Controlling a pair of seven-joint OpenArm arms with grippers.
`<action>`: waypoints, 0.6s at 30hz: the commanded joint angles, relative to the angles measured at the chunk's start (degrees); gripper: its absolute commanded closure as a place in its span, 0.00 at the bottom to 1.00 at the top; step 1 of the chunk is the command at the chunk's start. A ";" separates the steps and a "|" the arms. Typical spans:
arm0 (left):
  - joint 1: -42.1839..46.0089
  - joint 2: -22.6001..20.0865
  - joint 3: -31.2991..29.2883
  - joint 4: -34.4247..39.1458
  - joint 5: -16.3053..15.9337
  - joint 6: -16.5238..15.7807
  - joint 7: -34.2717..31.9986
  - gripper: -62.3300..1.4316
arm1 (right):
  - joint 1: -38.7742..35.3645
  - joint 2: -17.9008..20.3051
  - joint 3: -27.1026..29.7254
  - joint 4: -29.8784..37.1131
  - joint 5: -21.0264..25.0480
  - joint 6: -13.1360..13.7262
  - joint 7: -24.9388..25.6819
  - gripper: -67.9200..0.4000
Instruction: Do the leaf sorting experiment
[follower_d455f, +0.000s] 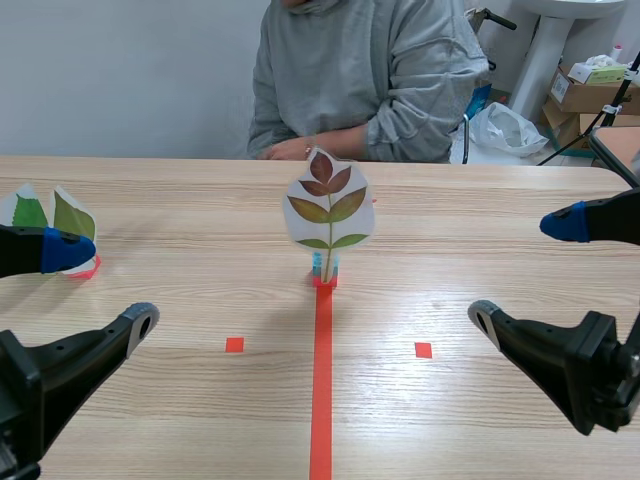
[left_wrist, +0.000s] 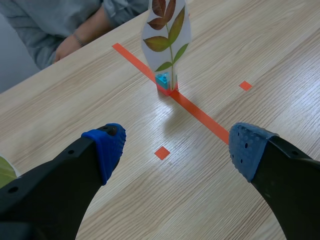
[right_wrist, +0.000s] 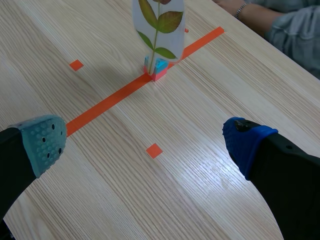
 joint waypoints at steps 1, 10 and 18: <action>-0.15 0.15 0.33 1.07 -0.35 -0.02 -0.76 0.27 | 0.39 0.13 0.52 0.22 1.01 0.44 1.01 0.04; -0.15 0.15 0.33 1.07 -0.35 -0.02 -0.79 0.27 | 0.42 0.13 0.52 0.20 0.96 0.44 -1.25 0.04; -0.15 0.15 0.33 1.07 -0.35 -0.20 -0.81 0.27 | 6.12 0.48 0.44 -4.02 0.20 0.44 -4.83 0.04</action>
